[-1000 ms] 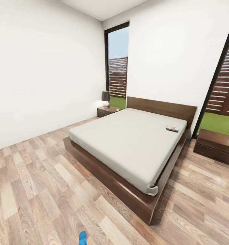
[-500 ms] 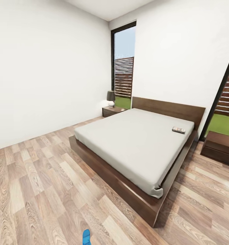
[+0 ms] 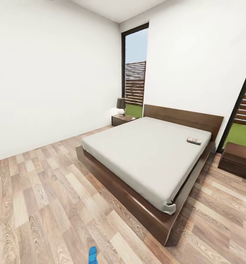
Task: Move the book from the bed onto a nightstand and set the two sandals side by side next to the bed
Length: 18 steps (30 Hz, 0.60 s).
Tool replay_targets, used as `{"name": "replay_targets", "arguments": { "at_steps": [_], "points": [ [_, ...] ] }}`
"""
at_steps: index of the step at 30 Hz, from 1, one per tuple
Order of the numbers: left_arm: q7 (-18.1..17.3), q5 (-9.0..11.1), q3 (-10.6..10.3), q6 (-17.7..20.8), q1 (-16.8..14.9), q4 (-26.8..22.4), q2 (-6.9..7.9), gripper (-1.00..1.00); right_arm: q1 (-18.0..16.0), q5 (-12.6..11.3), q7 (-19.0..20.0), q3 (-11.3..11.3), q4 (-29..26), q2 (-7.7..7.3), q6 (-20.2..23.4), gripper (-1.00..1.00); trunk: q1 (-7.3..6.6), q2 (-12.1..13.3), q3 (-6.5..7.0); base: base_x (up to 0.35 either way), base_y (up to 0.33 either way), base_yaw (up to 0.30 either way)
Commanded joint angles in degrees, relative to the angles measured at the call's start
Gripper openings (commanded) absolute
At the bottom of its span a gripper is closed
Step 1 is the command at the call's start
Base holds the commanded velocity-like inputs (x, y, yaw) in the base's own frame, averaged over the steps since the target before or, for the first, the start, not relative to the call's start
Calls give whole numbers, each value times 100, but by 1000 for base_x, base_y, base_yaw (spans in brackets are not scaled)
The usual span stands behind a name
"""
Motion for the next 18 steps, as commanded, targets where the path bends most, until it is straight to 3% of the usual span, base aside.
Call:
{"name": "replay_targets", "arguments": {
  "at_steps": [1,18],
  "points": [
    [5,5,2,-9,3,-8,0,100,0,3,-5,3,-3,1,-1,100,0,-2,-4,0,-140,127],
    [-2,5,2,-11,3,-9,0,100,0,11,-5,4,4,5,-1,100,0,-2,-4,0,-169,202]
  ]
}}
